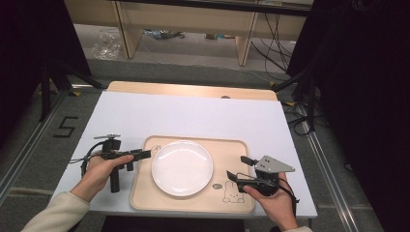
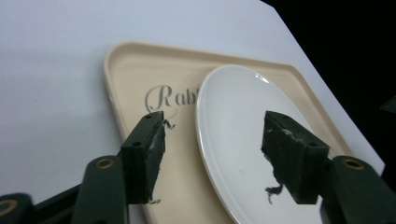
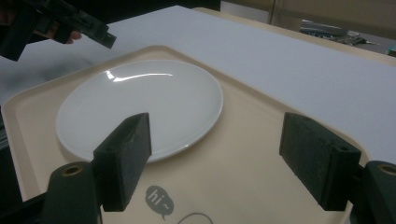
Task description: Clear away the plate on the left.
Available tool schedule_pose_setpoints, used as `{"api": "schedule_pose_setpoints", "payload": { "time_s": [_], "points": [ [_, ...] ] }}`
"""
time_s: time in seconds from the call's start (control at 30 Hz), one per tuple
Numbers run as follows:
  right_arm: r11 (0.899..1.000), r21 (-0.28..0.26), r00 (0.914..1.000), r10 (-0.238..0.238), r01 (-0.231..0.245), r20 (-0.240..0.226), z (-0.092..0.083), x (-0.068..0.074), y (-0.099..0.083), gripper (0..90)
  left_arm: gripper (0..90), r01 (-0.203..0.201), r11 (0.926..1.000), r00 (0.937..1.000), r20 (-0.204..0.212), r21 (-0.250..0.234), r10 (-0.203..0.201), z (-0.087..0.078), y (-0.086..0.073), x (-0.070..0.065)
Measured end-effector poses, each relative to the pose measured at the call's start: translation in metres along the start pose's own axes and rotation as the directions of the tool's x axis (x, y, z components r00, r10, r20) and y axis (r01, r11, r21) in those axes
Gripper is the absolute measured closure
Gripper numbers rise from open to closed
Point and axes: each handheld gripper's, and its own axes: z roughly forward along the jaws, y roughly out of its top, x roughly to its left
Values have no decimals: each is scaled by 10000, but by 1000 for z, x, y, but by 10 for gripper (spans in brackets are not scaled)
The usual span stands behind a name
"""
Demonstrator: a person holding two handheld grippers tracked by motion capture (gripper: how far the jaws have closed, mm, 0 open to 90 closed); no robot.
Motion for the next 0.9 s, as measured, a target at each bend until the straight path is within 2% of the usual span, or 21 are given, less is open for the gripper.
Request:
{"api": "schedule_pose_setpoints", "payload": {
  "time_s": [0.03, 0.07, 0.1, 0.23, 0.33, 0.37, 0.4, 0.43, 0.5, 0.53, 0.57, 0.73, 0.77, 0.8, 0.9],
  "points": [
    [10000, 38, 10000, 22, -22, -4, 0, 0, 0, 259, 378, -370, 9992, 9992, -127, -167, 368, -7, 3, -1],
    [10000, 38, 10000, 22, -22, -4, 0, 0, 0, 259, 378, -370, 9992, 9992, -127, -167, 368, -7, 3, -1],
    [10000, 42, 10000, 29, -29, -6, 0, 0, 0, 259, 378, -641, 9972, 9977, -233, -382, 632, -10, 4, -2],
    [10000, 57, 10000, 33, -33, -41, 0, 0, 0, 259, 345, -1248, 9885, 9912, -557, -851, 1203, -24, 6, -5],
    [10000, 77, 10000, 32, -32, -46, 0, 0, 0, 259, 337, -1614, 9818, 9852, -741, -996, 1545, -35, 5, -4],
    [9999, 169, 10000, 10, -10, 15, -1, 0, 0, 259, 332, -1677, 9794, 9835, -867, -1128, 1585, -42, 4, -3],
    [9999, 169, 10000, 10, -10, 15, -1, 0, 0, 259, 331, -1677, 9794, 9835, -867, -1128, 1585, -42, 4, -3],
    [9998, 184, 10000, 12, -13, 20, -1, 0, 0, 259, 330, -1916, 9726, 9780, -1086, -1318, 1780, -52, 1, -1],
    [9999, 173, 10000, 0, -1, 32, -1, 0, 0, 259, 326, -2230, 9639, 9697, -1341, -1454, 2041, -60, -1, 1],
    [9999, 173, 10000, 0, -1, 32, -1, 0, 0, 259, 324, -2230, 9639, 9697, -1341, -1454, 2041, -60, -1, 1],
    [9996, 270, 10000, 4, -6, 65, -1, 0, 0, 258, 323, -2464, 9561, 9626, -1546, -1585, 2225, -66, -4, 2],
    [9996, 286, 10000, 4, -6, 86, -1, 0, 0, 258, 295, -2808, 9434, 9500, -1907, -1764, 2471, -80, -10, 5],
    [9996, 286, 10000, -10, 7, 94, -1, 0, 0, 258, 291, -2846, 9420, 9486, -1942, -1782, 2499, -82, -11, 6],
    [9999, 137, 10000, 55, -55, -8, 1, 0, -1, 258, 279, -2787, 9433, 9501, -1950, -1804, 2434, -83, -12, 6],
    [9999, 136, 10000, 53, -53, 3, 1, 0, -1, 258, 251, -2860, 9395, 9468, -2064, -1885, 2468, -82, -12, 6]
  ]
}}
